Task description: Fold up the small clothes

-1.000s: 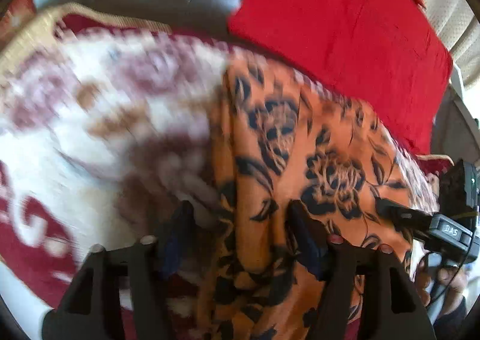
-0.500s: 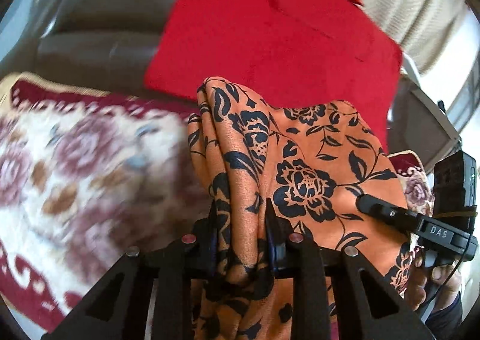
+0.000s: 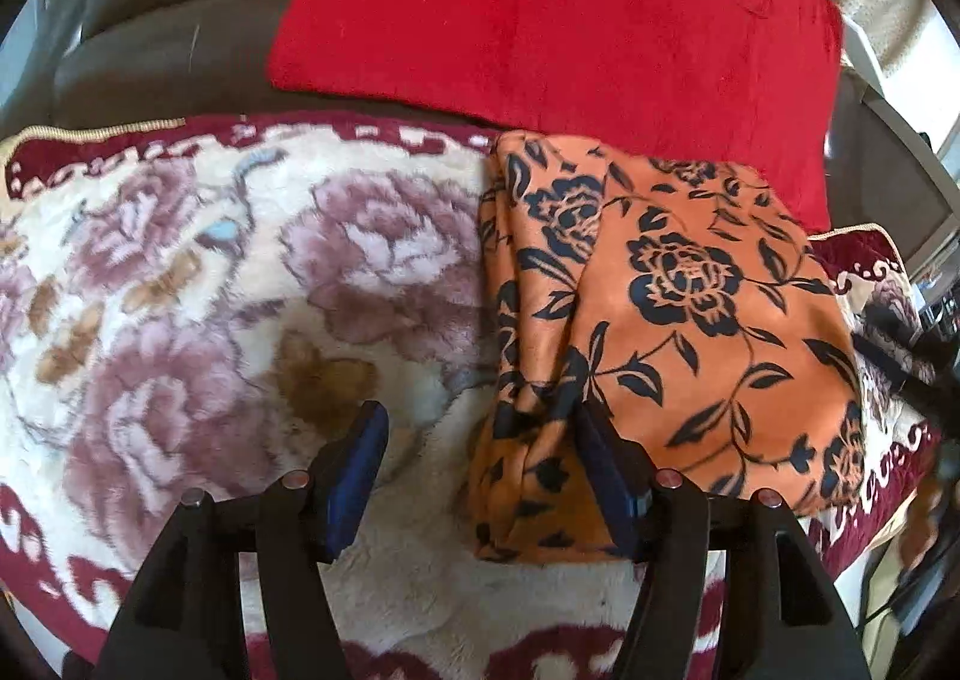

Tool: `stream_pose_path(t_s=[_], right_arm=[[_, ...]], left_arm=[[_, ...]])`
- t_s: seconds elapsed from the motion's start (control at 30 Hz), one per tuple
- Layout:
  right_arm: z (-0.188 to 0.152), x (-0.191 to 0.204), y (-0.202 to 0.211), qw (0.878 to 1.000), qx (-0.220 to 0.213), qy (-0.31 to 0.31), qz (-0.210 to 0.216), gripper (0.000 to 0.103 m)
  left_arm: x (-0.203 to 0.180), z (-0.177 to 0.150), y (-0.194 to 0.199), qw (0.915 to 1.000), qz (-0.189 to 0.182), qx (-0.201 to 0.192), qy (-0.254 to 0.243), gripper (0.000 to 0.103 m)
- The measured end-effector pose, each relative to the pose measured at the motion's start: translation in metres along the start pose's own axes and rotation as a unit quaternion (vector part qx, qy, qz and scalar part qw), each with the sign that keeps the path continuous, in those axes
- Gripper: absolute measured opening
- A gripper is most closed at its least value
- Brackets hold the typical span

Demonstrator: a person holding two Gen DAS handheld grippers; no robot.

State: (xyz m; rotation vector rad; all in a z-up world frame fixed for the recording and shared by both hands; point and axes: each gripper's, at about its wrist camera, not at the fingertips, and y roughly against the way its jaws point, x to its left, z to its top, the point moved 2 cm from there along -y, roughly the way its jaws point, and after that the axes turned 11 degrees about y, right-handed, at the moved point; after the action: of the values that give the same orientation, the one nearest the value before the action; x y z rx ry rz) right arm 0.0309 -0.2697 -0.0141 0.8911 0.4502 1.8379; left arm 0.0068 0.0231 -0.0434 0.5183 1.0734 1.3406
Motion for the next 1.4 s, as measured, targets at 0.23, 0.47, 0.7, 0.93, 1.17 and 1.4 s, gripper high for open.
stream_pose_path(t_s=[0.23, 0.47, 0.7, 0.93, 1.17, 1.4], right_arm=[[0.010, 0.047, -0.015, 0.997, 0.007, 0.051, 0.064, 0.078], [0.000, 0.030, -0.033, 0.999, 0.040, 0.014, 0.030, 0.077], [-0.009, 0.037, -0.051, 0.997, 0.067, 0.045, 0.016, 0.078], [-0.005, 0.035, -0.012, 0.999, -0.012, 0.048, -0.010, 0.078], [-0.036, -0.014, -0.037, 0.998, 0.056, -0.040, 0.016, 0.085], [-0.025, 0.012, -0.042, 0.994, 0.099, 0.037, 0.029, 0.040]], left_arm=[[-0.001, -0.007, -0.001, 0.9996, 0.025, 0.002, -0.013, 0.066], [-0.001, -0.006, -0.010, 0.9995, 0.024, 0.004, -0.018, 0.068], [0.001, -0.006, -0.013, 0.9998, 0.013, 0.009, -0.013, 0.068], [0.000, -0.003, -0.007, 0.9998, 0.010, 0.004, -0.015, 0.069], [-0.004, -0.011, -0.012, 0.9997, -0.010, 0.018, -0.011, 0.076], [-0.017, -0.020, -0.018, 0.9969, -0.056, 0.054, -0.015, 0.021]])
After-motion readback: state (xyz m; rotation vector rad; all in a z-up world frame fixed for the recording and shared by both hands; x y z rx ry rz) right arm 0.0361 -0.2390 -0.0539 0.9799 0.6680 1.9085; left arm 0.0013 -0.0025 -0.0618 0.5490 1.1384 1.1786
